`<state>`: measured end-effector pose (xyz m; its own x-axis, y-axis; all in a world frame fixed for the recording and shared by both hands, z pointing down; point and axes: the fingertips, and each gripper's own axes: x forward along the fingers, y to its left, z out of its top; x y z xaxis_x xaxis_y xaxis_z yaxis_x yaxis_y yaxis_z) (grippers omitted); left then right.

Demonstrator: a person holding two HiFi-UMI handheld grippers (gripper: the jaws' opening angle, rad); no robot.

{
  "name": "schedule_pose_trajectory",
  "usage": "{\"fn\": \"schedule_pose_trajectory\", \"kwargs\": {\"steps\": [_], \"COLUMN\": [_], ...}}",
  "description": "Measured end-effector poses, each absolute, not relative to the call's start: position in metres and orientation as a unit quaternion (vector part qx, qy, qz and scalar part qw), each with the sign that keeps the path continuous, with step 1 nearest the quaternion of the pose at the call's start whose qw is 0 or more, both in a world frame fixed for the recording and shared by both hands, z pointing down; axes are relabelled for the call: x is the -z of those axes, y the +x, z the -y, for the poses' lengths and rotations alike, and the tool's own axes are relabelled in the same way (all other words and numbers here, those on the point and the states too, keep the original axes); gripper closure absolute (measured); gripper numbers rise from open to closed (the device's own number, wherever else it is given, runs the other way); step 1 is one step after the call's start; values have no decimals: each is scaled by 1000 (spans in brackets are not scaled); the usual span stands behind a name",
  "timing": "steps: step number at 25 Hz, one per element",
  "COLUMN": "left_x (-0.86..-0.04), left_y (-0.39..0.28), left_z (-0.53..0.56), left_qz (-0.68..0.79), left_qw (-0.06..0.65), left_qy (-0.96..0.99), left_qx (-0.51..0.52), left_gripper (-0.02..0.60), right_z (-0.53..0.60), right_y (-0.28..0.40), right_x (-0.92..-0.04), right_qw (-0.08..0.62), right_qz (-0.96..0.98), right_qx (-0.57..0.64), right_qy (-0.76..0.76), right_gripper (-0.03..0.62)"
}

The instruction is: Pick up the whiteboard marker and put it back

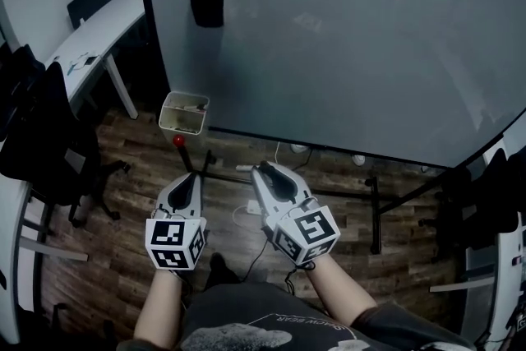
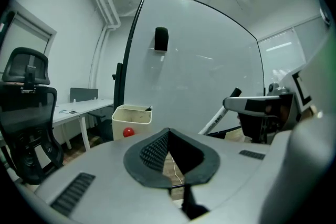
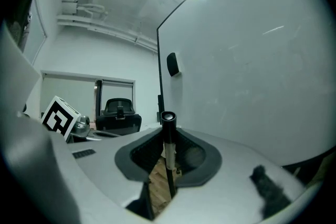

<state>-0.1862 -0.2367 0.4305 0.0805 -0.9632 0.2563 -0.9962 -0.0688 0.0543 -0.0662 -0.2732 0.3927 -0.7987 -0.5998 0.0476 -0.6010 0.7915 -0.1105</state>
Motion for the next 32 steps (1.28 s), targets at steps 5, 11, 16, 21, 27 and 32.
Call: {"fn": "schedule_pose_trajectory", "kwargs": {"steps": [5, 11, 16, 21, 27, 32], "left_x": [-434, -434, -433, -433, -435, -436], "left_y": [-160, -126, -101, -93, -85, -82], "left_z": [210, 185, 164, 145, 123, 113], "left_qz": [684, 679, 680, 689, 694, 695], "left_qw": [111, 111, 116, 120, 121, 122], "left_qy": [717, 720, 720, 711, 706, 705], "left_qx": [-78, -88, -77, -70, -73, -73], "left_gripper": [569, 569, 569, 569, 569, 569], "right_z": [245, 215, 194, 178, 160, 152], "right_y": [-36, -5, 19, 33, 40, 42], "right_x": [-401, -410, -418, -421, -425, -430], "right_qw": [21, 32, 38, 41, 45, 48], "right_qz": [948, 949, 948, 948, 950, 950], "right_qx": [-60, -69, -78, -80, -84, -86], "right_qy": [310, 307, 307, 304, 297, 297], "right_gripper": [514, 514, 514, 514, 514, 514]}}
